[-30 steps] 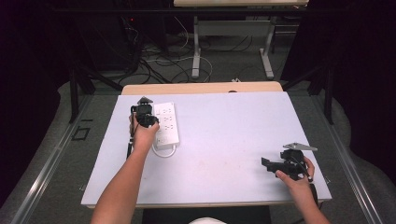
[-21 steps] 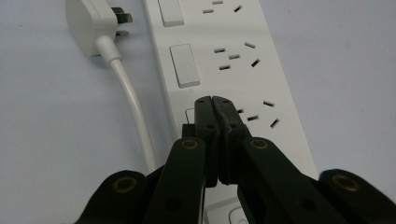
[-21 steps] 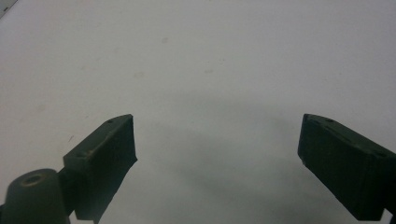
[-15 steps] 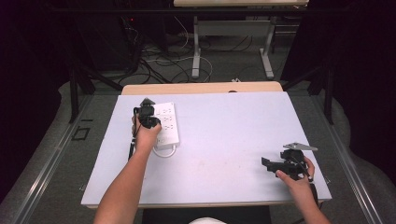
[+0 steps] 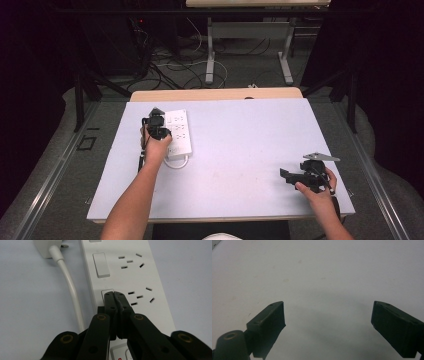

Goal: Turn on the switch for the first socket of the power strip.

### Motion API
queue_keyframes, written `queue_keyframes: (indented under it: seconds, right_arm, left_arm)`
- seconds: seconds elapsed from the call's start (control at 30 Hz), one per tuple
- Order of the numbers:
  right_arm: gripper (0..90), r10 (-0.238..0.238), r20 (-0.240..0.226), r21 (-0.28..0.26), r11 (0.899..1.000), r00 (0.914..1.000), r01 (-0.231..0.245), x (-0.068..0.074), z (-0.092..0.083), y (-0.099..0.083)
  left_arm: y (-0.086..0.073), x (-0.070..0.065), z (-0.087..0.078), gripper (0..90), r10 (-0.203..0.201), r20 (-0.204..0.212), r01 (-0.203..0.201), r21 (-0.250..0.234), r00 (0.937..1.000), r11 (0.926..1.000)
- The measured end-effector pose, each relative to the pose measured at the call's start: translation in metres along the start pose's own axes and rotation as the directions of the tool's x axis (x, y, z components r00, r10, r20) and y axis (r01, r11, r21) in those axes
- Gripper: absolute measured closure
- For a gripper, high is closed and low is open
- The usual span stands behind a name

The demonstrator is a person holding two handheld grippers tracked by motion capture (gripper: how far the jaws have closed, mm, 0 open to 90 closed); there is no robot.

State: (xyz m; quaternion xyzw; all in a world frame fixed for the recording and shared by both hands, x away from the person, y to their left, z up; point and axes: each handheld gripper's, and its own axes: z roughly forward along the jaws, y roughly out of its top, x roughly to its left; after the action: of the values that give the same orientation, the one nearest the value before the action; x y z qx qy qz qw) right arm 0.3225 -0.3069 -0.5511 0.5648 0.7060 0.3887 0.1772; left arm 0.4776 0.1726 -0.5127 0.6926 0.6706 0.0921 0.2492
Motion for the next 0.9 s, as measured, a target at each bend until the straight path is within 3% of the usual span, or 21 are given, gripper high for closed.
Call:
queue_keyframes:
  seconds: [0.3,0.47,0.57,0.9]
  right_arm:
    - [11.2,0.003,0.001,-0.002,1.0,1.0,-0.003,0.0001,-0.0003,0.0001]
    - [11.2,0.004,0.002,-0.002,1.0,1.0,-0.004,0.0001,-0.0003,0.0]
    - [11.2,0.004,0.001,-0.002,1.0,1.0,-0.004,0.0002,-0.0003,0.0001]
    - [11.3,0.005,0.006,-0.005,1.0,1.0,-0.005,-0.001,-0.0005,0.0001]
  left_arm:
    - [-0.0037,-0.0047,0.0003,90.0,0.032,-0.023,-0.033,-0.014,0.9992,0.9994]
    - [-0.007,-0.0043,0.0011,90.0,0.009,-0.024,-0.009,-0.013,0.9997,0.9999]
    - [-0.0076,-0.0047,0.0012,90.0,0.019,-0.026,-0.019,-0.018,0.9995,0.9996]
    - [-0.0086,-0.0023,0.0005,90.0,-0.004,-0.008,0.004,-0.022,1.0,0.9998]
